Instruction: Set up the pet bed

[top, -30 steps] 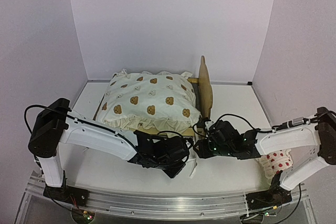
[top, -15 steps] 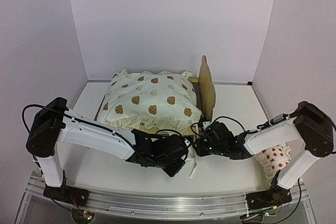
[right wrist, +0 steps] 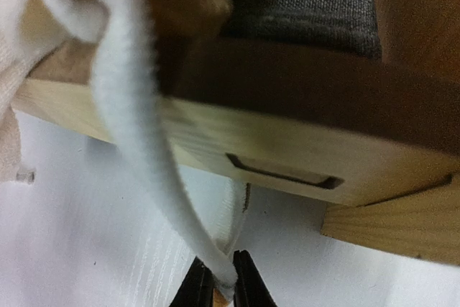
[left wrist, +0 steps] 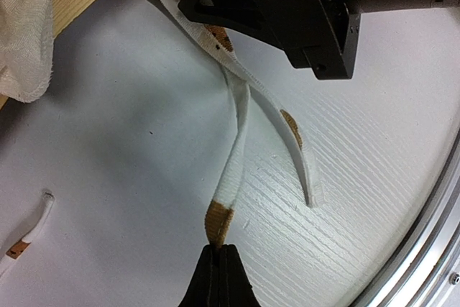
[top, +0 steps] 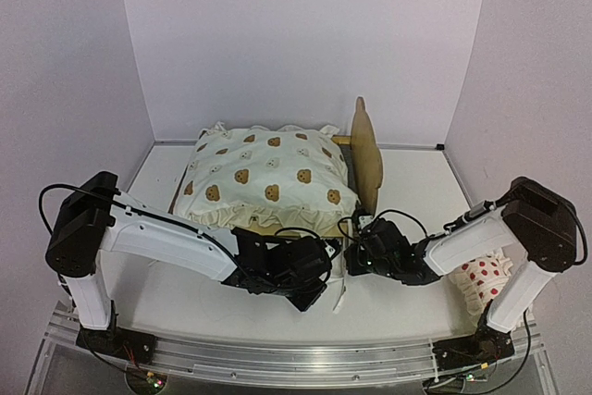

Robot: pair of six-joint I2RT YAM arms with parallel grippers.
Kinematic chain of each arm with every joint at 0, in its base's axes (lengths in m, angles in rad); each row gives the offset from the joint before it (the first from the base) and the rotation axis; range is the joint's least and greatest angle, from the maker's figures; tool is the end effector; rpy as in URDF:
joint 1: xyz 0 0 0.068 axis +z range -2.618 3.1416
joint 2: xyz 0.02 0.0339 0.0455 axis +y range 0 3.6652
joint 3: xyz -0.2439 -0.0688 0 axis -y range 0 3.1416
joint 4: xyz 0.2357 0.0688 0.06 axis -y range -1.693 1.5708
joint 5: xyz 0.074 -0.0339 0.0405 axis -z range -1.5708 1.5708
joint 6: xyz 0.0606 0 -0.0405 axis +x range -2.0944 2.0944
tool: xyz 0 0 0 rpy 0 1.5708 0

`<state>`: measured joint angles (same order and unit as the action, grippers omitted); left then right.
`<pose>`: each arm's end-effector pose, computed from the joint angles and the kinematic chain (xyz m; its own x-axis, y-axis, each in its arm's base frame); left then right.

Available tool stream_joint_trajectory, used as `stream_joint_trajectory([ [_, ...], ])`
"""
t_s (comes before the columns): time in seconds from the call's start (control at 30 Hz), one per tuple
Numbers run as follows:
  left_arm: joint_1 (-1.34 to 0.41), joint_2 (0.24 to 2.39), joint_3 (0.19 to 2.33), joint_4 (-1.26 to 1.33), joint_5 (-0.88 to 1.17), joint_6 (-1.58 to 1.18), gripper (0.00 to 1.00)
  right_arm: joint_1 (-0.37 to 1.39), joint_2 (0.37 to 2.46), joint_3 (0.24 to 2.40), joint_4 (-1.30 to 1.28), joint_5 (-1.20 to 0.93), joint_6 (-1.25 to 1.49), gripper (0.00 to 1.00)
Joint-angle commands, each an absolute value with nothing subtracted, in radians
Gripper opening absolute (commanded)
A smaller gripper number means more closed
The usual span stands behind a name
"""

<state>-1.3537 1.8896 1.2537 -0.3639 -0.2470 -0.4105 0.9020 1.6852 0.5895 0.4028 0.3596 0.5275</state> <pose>0.0992 -0.3810 0.1417 -0.5327 0.6185 -0.5777 0.7698 0.6377 -0.0271 0.2087 0.2297 0.0902 -0.6274 -0.0340 -0.7780 -0.2901 0.9373 0.1931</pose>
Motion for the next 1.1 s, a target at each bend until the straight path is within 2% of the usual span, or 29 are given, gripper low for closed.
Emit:
stream_joint_trajectory([
  [0.0,-1.341,1.864,1.293,-0.334,-0.25,-0.382,0.0,0.888,1.652,0.561,0.428,0.376,0.562,0.05],
  [0.13,-1.313,1.891,1.346,-0.312,-0.248,-0.362,0.0,0.888,1.614,0.539,0.428,0.363,0.562,0.0],
  [0.63,-1.175,2.08,1.527,-0.165,-0.122,-0.305,0.0,0.888,1.449,0.477,0.388,0.33,0.506,0.0],
  [1.07,-1.15,2.192,1.563,0.012,-0.061,-0.259,0.0,0.888,1.458,0.482,0.377,0.217,0.468,0.01],
])
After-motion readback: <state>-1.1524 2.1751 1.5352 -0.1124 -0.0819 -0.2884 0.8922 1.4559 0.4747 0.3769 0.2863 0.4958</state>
